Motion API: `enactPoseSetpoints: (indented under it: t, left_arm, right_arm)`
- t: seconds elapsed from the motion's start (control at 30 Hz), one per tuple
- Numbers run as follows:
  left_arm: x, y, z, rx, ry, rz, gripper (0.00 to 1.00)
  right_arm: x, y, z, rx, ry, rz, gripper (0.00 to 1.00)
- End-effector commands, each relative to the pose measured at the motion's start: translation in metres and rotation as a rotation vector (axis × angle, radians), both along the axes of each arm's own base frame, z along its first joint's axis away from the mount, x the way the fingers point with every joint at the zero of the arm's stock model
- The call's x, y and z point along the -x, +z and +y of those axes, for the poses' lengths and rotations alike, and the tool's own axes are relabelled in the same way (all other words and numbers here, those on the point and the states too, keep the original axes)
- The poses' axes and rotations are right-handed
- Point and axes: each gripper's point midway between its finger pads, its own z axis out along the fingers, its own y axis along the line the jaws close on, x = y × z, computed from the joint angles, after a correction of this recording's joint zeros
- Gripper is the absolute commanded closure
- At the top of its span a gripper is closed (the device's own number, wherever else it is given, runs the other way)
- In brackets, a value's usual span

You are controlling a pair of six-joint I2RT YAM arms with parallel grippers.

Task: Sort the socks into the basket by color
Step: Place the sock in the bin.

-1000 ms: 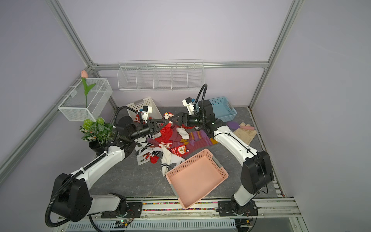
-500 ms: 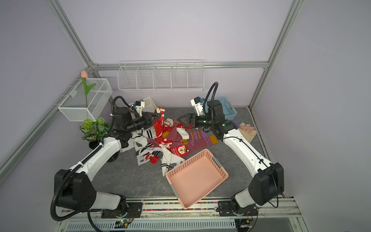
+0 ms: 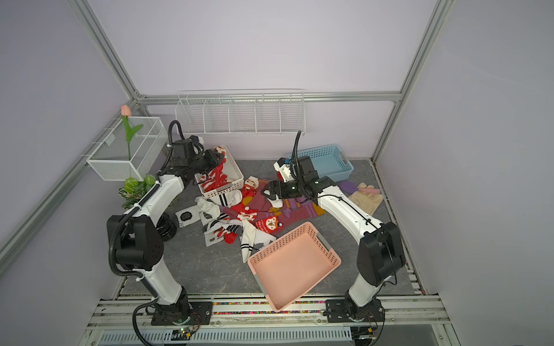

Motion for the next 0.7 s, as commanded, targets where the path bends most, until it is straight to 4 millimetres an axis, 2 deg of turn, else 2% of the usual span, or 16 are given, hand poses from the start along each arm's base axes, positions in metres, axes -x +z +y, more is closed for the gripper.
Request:
enactPoseSetpoints:
  t: [0.0, 0.17, 0.33, 0.5, 0.67]
  left_arm:
    - [-0.023, -0.018, 0.024, -0.136, 0.068, 0.014, 1.0]
    - [-0.053, -0.051, 0.034, -0.197, 0.102, 0.059, 1.0]
    - [-0.069, -0.08, 0.039, -0.23, 0.119, 0.105, 1.0]
    - [-0.074, -0.107, 0.039, -0.245, 0.11, 0.159, 1.0]
    - [-0.069, -0.132, 0.038, -0.25, 0.099, 0.22, 0.98]
  right_arm:
    - [-0.004, -0.01, 0.006, 0.048, 0.026, -0.012, 0.12]
    - [-0.009, -0.033, 0.018, 0.098, 0.056, 0.021, 0.12]
    - [-0.012, -0.052, 0.021, 0.162, 0.071, 0.039, 0.12]
    - [-0.012, -0.073, 0.018, 0.234, 0.081, 0.072, 0.12]
    - [-0.006, -0.099, 0.01, 0.323, 0.086, 0.124, 0.11]
